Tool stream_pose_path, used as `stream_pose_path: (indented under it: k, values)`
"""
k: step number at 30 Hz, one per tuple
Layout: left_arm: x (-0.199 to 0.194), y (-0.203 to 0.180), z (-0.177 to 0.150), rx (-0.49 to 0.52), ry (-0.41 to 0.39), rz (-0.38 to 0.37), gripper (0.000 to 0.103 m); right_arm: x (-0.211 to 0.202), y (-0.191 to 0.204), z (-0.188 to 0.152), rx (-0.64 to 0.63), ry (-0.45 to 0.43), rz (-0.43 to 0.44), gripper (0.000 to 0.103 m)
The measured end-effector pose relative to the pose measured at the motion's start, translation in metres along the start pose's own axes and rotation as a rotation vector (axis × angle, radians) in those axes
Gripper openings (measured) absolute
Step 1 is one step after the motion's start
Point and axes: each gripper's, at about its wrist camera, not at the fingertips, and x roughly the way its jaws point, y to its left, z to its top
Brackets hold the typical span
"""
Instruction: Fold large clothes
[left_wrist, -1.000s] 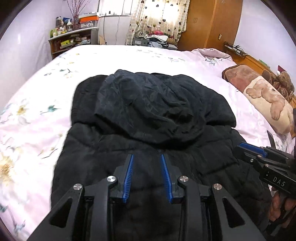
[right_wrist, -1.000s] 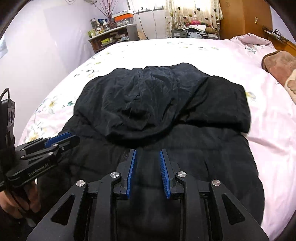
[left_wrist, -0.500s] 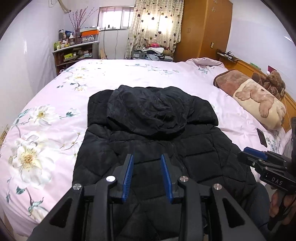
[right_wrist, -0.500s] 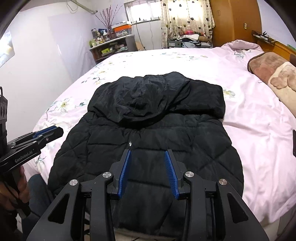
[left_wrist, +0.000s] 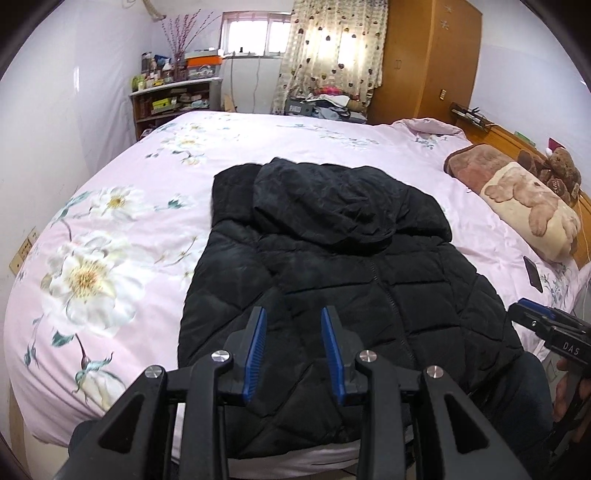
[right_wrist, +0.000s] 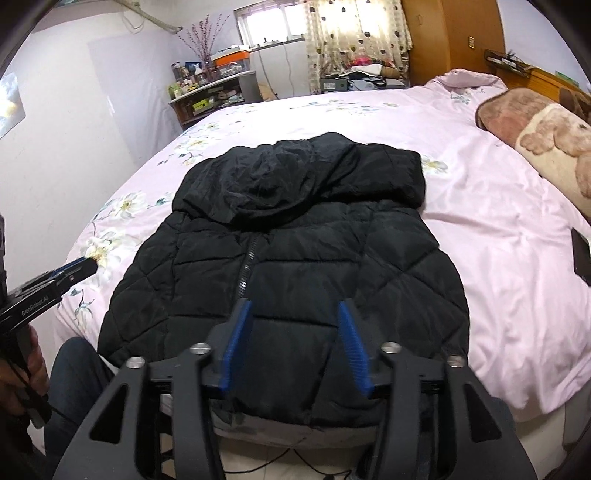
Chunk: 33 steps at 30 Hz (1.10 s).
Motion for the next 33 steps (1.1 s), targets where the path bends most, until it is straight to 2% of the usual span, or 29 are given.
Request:
stream_pose_path:
  k: [9, 18, 23, 27, 33]
  values:
    - [0.014, 0.029, -0.009, -0.043, 0.015, 0.048, 0.050, 0.005, -0.039, -0.010, 0.078, 0.024, -0.064, 0.053]
    - [0.042, 0.058, -0.021, -0.064, 0.068, 0.095, 0.056, 0.020, -0.078, -0.011, 0.127, 0.056, -0.117, 0.053]
    - [0.066, 0.075, -0.031, -0.084, 0.128, 0.109, 0.057, 0.036, -0.100, -0.008, 0.148, 0.091, -0.133, 0.063]
    - [0.083, 0.085, -0.039, -0.117, 0.176, 0.097, 0.059, 0.047, -0.118, -0.006, 0.182, 0.120, -0.141, 0.063]
    - [0.099, 0.086, -0.052, -0.157, 0.218, 0.048, 0.063, 0.068, -0.143, -0.012, 0.272, 0.220, -0.112, 0.063]
